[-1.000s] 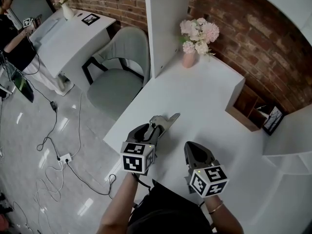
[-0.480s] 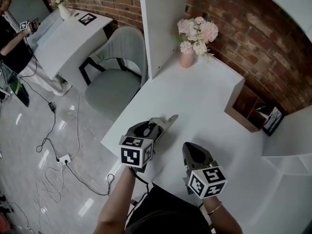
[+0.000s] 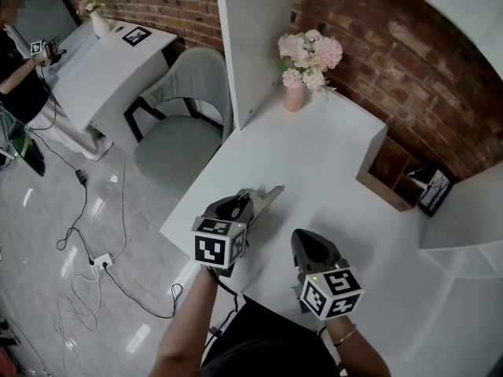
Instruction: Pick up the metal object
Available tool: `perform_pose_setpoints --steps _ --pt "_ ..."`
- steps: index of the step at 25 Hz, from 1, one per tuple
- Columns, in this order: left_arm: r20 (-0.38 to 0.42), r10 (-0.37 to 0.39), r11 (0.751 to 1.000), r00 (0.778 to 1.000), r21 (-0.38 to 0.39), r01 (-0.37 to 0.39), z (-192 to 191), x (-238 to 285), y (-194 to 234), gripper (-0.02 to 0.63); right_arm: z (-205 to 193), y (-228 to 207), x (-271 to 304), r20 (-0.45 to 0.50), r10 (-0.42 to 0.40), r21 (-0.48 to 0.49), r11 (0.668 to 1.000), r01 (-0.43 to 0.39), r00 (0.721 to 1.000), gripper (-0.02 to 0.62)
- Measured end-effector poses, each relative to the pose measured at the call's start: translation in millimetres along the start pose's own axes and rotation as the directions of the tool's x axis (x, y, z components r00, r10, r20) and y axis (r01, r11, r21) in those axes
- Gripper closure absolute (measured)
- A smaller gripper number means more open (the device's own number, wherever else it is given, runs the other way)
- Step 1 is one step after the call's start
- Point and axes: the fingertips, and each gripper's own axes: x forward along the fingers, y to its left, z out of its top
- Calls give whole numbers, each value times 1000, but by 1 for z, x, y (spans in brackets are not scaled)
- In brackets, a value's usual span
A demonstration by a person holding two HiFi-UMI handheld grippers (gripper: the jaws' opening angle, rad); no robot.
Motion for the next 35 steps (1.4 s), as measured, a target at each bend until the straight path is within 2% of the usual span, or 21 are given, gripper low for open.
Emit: perform_pose_setpoints --steps 6,10,17,24,35 --pt "43 -33 999 999 9 33 13 -4 -11 554 3 0 -6 12 -4 -8 1000 4 1000 592" --pt "62 -21 998 998 61 18 20 -9 -18 589 7 1 -10 26 -6 -15 1000 7 1000 592" --pt "120 -28 996 992 87 17 31 -43 -29 592 15 5 -22 58 -9 -21 1000 10 998 592" --pt "217 -48 995 975 100 26 49 -95 -50 592 19 13 -35 86 -4 -31 1000 7 996 592" --pt "324 -16 997 946 71 -7 58 -160 -64 592 29 27 -57 130 22 -67 998 -14 991 592"
